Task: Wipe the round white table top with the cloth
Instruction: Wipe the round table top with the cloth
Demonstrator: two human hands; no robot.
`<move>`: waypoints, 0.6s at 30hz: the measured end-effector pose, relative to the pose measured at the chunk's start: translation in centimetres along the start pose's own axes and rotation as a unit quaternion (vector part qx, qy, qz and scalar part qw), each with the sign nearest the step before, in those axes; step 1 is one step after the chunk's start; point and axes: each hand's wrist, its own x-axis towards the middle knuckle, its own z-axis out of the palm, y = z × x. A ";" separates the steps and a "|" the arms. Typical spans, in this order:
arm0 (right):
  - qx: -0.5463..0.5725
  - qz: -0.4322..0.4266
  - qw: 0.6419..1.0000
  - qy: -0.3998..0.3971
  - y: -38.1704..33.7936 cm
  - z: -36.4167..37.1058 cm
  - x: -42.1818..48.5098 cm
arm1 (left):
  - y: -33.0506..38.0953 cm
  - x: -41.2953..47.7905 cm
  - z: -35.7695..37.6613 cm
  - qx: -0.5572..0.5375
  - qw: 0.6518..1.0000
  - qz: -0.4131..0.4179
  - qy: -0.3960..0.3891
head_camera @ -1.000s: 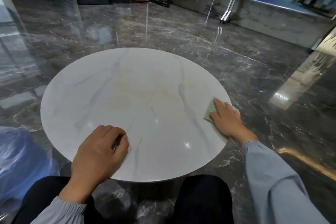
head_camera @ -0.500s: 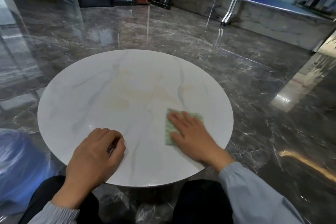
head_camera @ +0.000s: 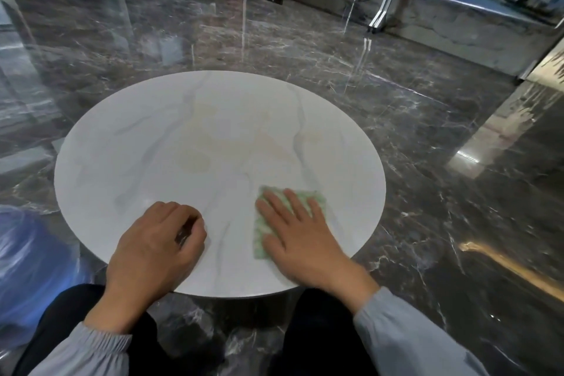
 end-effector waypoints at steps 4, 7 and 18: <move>0.032 0.002 0.999 0.000 3.1 -0.7 -0.1 | 0.1 0.0 -0.1 -0.006 1.000 -0.007 0.006; 0.039 0.115 0.993 0.008 10.7 -2.2 2.3 | 0.0 0.2 -0.1 -0.010 1.000 -0.003 0.001; 0.032 0.224 0.974 -0.024 16.0 -3.5 6.8 | 0.3 0.1 -0.1 0.005 0.999 -0.034 -0.009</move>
